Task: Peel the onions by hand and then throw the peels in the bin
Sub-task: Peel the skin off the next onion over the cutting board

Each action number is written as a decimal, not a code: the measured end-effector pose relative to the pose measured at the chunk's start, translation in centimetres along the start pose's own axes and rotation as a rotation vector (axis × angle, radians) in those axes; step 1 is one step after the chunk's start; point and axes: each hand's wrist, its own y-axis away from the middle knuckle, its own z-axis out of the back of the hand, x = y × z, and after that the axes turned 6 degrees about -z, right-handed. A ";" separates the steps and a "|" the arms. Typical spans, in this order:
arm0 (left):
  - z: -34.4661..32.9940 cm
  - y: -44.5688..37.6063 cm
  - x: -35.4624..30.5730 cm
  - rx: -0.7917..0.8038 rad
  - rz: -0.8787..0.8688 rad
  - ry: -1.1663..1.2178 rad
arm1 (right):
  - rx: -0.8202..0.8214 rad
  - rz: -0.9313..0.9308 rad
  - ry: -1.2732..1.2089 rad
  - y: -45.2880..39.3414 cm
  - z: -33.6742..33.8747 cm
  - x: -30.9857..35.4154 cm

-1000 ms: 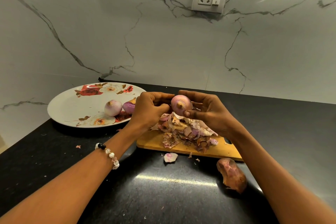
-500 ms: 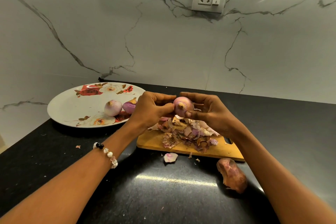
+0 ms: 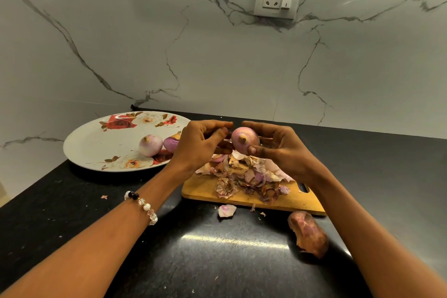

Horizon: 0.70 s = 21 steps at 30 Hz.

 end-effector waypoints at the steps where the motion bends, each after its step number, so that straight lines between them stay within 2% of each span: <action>1: 0.0 0.0 -0.1 -0.001 0.004 0.023 | -0.012 0.002 -0.012 0.0 0.0 0.0; 11: 0.0 0.1 0.2 -0.020 -0.031 -0.187 | -0.048 0.013 0.016 -0.1 -0.5 -0.1; 16: -0.1 -0.1 0.4 0.012 -0.085 -0.271 | -0.030 0.011 -0.194 0.1 -0.6 0.5; 21: 0.2 -0.4 0.9 -0.094 -0.054 -0.276 | 0.055 -0.009 -0.487 0.2 -0.2 1.0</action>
